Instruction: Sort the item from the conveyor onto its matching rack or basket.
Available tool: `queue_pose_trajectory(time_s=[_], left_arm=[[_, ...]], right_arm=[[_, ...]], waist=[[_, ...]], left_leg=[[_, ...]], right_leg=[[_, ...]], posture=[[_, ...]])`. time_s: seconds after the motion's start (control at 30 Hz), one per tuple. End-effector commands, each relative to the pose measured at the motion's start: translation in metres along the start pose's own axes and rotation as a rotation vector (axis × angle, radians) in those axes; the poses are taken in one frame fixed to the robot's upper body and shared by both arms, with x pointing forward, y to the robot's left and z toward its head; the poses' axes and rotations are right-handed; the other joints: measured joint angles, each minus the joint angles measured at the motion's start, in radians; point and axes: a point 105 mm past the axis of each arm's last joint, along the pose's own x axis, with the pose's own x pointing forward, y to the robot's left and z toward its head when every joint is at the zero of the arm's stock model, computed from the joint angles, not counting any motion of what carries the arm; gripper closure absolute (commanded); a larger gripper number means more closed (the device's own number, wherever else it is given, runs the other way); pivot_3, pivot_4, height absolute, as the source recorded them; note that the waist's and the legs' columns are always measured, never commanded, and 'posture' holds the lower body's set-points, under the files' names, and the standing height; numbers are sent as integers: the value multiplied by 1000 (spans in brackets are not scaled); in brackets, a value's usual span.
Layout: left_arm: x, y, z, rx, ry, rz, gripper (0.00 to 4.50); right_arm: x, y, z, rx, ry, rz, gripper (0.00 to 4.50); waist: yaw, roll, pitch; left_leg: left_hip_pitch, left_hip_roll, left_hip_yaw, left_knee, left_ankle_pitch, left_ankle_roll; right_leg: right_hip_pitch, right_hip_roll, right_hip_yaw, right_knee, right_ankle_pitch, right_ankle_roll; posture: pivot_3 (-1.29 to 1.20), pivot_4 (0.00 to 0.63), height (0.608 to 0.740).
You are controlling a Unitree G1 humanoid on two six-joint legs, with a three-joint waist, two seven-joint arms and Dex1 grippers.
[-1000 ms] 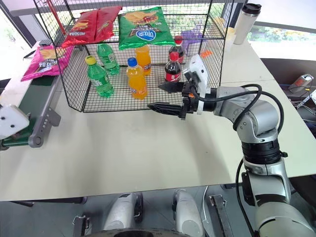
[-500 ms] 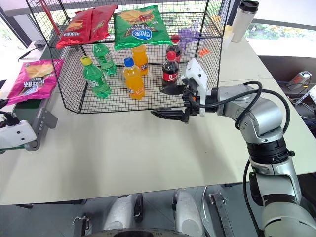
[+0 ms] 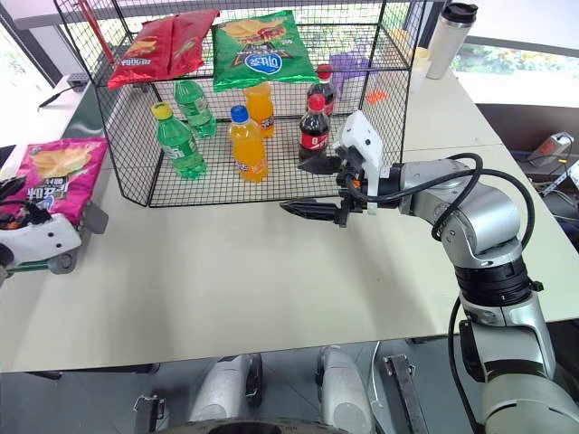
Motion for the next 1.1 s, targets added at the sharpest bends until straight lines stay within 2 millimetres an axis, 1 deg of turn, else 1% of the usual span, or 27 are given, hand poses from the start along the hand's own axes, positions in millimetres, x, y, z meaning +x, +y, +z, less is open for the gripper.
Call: queue_pose_trajectory(time_s=[0.03,0.07,0.3,0.33,0.47,0.53,0.6,0.67,0.77,0.8,0.83,0.9,0.93,0.97,1.0,1.1], left_arm=[[6,-3,2,1,10,1,552],[7,-4,2,0,12,-1,829],[10,-1,3,4,17,5,4093],[10,0,3,5,20,10,4477],[8,9,2,9,25,32,4477],[5,23,-3,-32,52,53,4477],[-1,35,-15,-129,101,41,4477],[-9,51,-27,-250,133,30,4477],[-32,91,-39,-550,117,9,4477],[-39,98,-39,-609,99,-6,4477],[-45,105,-36,-651,65,-28,4477],[-61,130,-27,-805,-66,-42,4477],[-71,140,-20,-851,-144,-88,4477],[-77,146,-15,-876,-194,-124,4477],[-85,152,-7,-925,-268,-183,4477],[-112,161,27,-993,-500,-397,4477]], right_arm=[[-5,2,15,-68,-35,-16,0],[-5,2,15,-69,-34,-19,0],[-6,0,13,-71,-28,-38,0],[-6,0,13,-70,-29,-38,0],[-5,0,13,-66,-32,-39,0],[-5,-1,12,-62,-43,-46,0],[-5,-4,13,-53,-62,-57,0],[-4,-7,14,-37,-88,-68,0],[-5,-14,17,-13,-130,-80,0],[-5,-15,18,-6,-142,-81,0],[-5,-17,19,1,-155,-81,0],[-6,-19,25,31,-205,-66,0],[-7,-20,31,45,-239,-47,0],[-7,-20,35,54,-261,-33,0],[-8,-21,41,64,-288,-16,0],[-15,-22,52,76,-334,23,0]], waist=[[0,0,0],[-1,0,0],[-1,0,0],[0,0,0],[-1,0,0],[-1,0,0],[-3,-1,0],[-4,-1,0],[-4,-1,0],[-4,-2,0],[-5,-2,0],[-2,-2,0],[-3,-2,0],[-4,-2,0],[-5,-1,1],[-3,-1,1]], left_leg=[[0,0,0,0,0,0],[0,0,0,1,0,0],[1,0,0,2,0,0],[1,0,0,3,0,0],[1,0,-1,4,0,0],[1,0,-1,5,0,0],[1,0,-1,5,0,0],[1,0,-1,5,0,0],[1,1,-1,5,0,0],[0,1,-2,5,0,0],[0,1,-2,7,0,0],[0,1,-2,7,0,0],[0,1,-3,8,0,0],[0,1,-4,9,0,0],[-1,2,-5,11,0,0],[0,3,-5,12,0,0]], right_leg=[[0,0,0,1,0,0],[0,0,0,1,0,0],[-1,0,0,6,0,1],[-1,0,0,7,0,1],[-1,0,0,9,0,1],[0,0,0,9,0,1],[-1,0,0,8,0,0],[-1,0,0,8,0,1],[-1,1,0,8,0,1],[-1,1,0,9,0,1],[0,2,0,8,0,1],[0,2,0,8,0,1],[1,3,0,9,0,1],[1,3,0,9,-1,1],[2,5,0,8,-1,1],[3,5,0,8,-1,0]], posture=[[0,150,740],[0,150,740],[0,150,740],[0,150,740],[0,150,740],[0,150,740],[0,150,740],[0,150,740],[0,150,740],[0,150,740],[0,150,740],[0,150,740],[0,150,740],[0,150,740],[0,150,740],[0,150,740]])
